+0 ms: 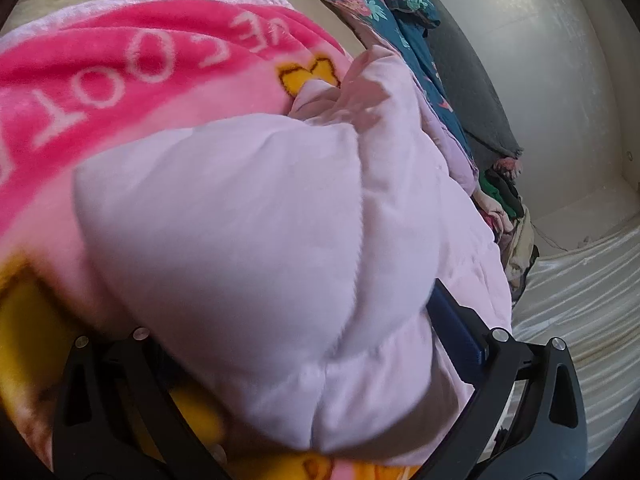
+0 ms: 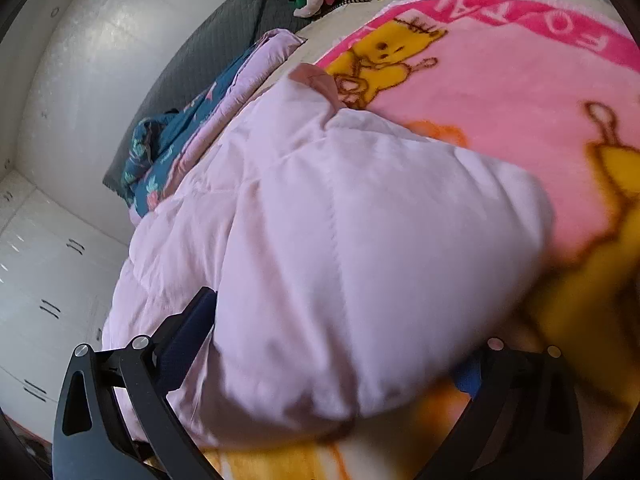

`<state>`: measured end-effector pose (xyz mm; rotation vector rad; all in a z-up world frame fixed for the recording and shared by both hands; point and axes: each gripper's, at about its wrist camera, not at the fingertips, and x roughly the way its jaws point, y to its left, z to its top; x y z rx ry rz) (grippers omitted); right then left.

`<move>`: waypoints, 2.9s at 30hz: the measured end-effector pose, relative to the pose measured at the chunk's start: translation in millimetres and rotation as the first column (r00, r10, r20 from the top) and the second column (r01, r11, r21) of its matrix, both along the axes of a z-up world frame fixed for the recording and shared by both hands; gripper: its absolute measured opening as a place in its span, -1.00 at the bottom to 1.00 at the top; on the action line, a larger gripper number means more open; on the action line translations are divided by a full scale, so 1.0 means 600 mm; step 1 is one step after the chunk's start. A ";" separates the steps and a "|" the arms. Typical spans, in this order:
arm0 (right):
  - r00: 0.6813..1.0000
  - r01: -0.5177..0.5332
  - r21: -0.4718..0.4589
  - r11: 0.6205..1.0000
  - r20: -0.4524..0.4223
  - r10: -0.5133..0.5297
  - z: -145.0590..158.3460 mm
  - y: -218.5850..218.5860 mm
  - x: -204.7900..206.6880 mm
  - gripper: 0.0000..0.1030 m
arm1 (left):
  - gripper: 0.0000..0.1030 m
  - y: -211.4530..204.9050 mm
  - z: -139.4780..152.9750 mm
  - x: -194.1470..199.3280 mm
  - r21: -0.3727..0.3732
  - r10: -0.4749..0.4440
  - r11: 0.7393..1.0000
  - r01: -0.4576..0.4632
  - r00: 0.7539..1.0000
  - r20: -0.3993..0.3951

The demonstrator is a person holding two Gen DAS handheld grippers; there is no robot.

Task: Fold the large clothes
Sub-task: 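Grasp the bundle side with both grippers and fold it over onto itself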

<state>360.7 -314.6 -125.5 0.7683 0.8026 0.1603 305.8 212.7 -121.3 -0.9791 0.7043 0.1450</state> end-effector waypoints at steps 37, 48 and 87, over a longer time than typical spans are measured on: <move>0.916 -0.134 -0.515 0.847 0.262 0.305 0.210 0.090 -0.172 -0.36 | -0.46 -0.093 0.186 -0.106 0.503 -0.163 0.858 0.103 0.984 0.076; 0.911 -0.129 -0.539 0.832 0.267 0.314 0.207 0.073 -0.276 -0.36 | -0.46 -0.116 0.177 -0.198 0.535 -0.181 0.836 0.118 0.981 0.066; 0.939 -0.164 -0.493 0.855 0.188 0.288 0.161 0.036 -0.410 -0.33 | -0.43 -0.130 0.145 -0.335 0.580 -0.230 0.785 0.220 0.971 -0.057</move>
